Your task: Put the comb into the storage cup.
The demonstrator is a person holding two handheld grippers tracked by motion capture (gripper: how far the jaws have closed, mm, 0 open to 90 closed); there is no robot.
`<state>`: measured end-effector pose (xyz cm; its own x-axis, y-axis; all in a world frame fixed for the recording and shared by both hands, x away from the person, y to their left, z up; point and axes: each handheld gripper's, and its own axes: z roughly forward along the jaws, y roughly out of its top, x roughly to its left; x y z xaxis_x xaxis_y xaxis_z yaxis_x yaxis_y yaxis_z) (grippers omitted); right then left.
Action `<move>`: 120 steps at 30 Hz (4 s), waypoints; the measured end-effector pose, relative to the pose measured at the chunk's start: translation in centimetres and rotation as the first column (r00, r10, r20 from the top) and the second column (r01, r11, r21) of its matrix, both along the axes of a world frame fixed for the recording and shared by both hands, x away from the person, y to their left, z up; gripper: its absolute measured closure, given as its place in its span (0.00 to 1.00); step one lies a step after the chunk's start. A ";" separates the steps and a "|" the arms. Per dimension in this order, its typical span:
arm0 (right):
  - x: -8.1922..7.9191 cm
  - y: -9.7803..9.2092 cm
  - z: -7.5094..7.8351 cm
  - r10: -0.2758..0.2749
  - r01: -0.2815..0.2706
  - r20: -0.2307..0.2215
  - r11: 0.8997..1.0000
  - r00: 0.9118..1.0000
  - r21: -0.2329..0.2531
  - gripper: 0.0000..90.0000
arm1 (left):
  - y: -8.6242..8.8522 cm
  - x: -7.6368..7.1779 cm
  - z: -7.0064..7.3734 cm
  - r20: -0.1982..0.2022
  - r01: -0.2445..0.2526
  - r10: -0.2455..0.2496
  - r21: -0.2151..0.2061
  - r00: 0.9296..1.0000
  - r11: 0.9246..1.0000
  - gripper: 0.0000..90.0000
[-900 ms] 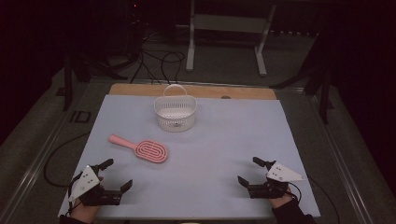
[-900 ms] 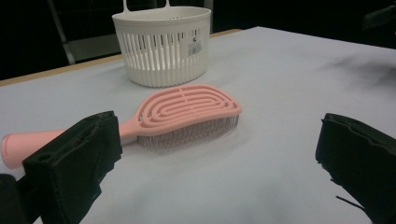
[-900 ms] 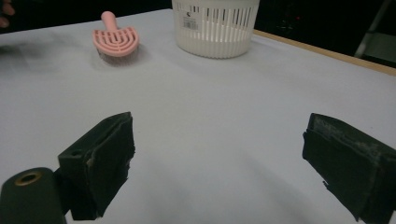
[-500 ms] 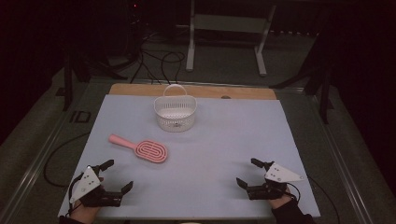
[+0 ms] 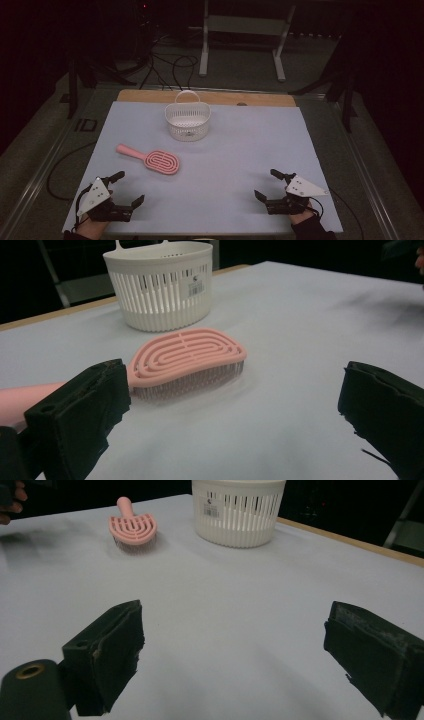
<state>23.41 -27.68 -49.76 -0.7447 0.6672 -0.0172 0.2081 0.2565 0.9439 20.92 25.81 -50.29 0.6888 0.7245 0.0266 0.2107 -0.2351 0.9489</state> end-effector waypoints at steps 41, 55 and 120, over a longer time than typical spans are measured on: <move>-0.3 0.0 0.5 -0.012 0.012 0.016 1.000 1.000 0.018 0.10 | -0.2 0.8 7.3 -0.044 0.091 -0.088 0.076 0.995 0.993 0.00; -0.4 0.1 0.6 -0.011 0.010 0.021 1.000 1.000 0.028 0.10 | 0.5 3.2 9.0 -0.060 0.075 -0.070 0.103 0.996 0.992 0.00; -0.3 0.6 0.4 0.015 -0.016 0.013 0.999 1.000 0.031 0.10 | 1.7 16.5 6.1 -0.252 -0.036 0.154 0.419 0.956 0.907 0.76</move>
